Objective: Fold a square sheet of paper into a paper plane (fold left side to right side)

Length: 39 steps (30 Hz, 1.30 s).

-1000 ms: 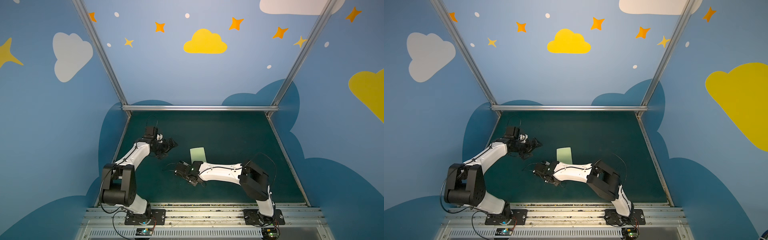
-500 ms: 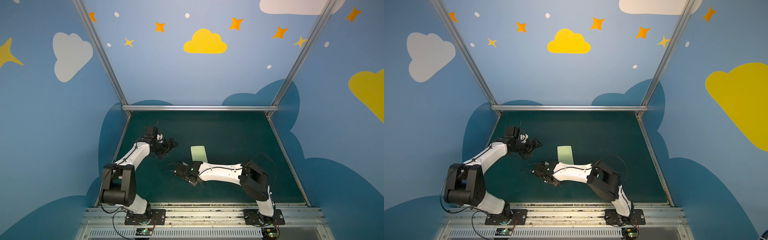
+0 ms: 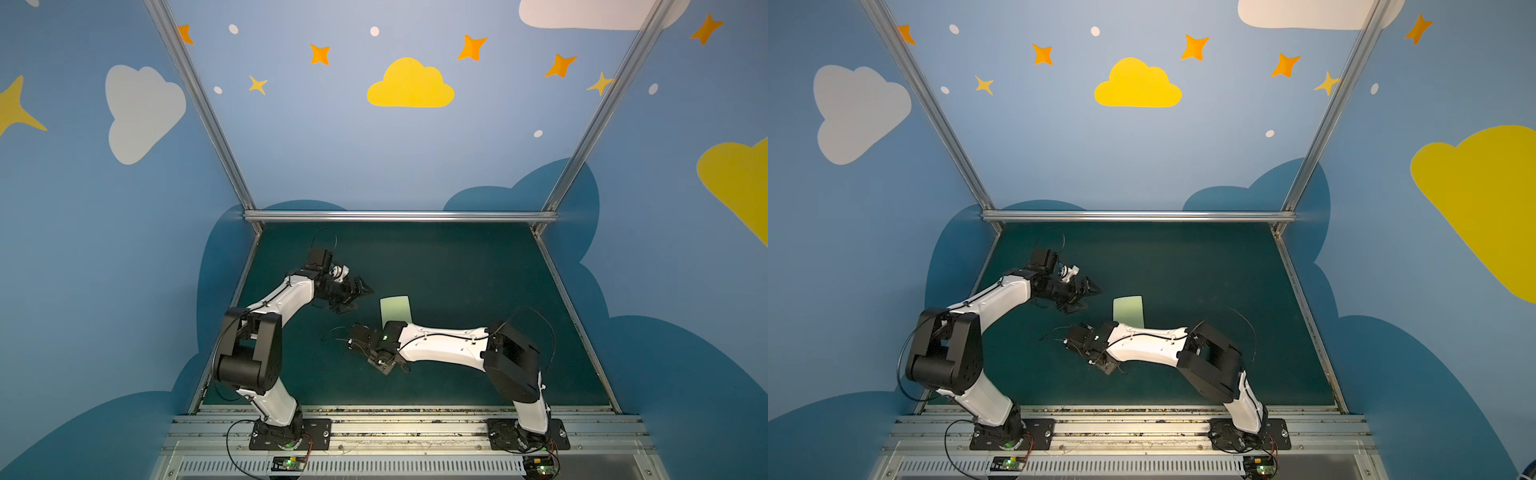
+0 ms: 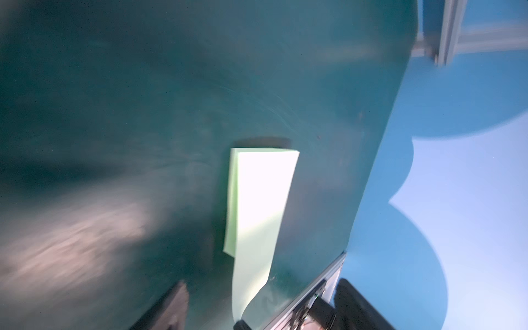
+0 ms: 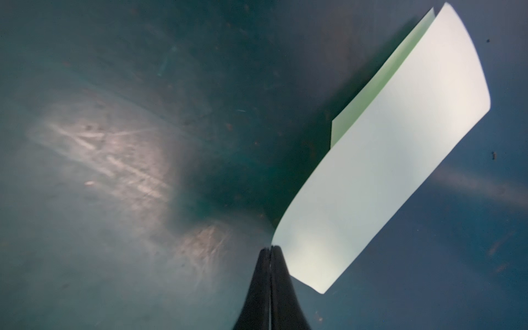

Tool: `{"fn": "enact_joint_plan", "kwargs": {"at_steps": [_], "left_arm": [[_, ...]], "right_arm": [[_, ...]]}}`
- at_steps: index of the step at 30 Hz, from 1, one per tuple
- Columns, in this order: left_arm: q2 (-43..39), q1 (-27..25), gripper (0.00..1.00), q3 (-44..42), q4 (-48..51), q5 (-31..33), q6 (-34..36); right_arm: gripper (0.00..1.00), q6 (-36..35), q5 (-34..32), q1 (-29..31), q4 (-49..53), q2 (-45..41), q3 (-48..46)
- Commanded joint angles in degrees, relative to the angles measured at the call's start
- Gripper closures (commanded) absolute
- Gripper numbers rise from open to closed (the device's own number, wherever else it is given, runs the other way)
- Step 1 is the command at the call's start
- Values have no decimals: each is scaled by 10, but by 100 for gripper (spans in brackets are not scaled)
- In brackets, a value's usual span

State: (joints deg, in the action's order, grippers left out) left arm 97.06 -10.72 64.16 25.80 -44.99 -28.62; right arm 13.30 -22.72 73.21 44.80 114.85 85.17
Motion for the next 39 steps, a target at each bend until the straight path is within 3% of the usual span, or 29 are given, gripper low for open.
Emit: {"fn": "enact_joint_plan", "kwargs": {"at_steps": [1, 5, 8, 15, 25, 39], "left_arm": [[36, -25, 38, 37, -9, -57, 14], [103, -44, 67, 88, -8, -91, 12], [149, -60, 76, 135, 24, -94, 31], [231, -89, 86, 217, 100, -62, 74], [259, -97, 93, 210, 121, 8, 90], [295, -105, 96, 210, 141, 55, 115]], "right_arm": [[100, 11, 25, 1, -6, -26, -2], [100, 8, 26, 0, -7, -26, -4], [100, 7, 28, -1, -10, -24, -6], [100, 7, 39, -3, -22, -27, -17], [100, 14, 66, -25, -54, -60, -52], [100, 25, 103, -59, -92, -89, -91]]}}
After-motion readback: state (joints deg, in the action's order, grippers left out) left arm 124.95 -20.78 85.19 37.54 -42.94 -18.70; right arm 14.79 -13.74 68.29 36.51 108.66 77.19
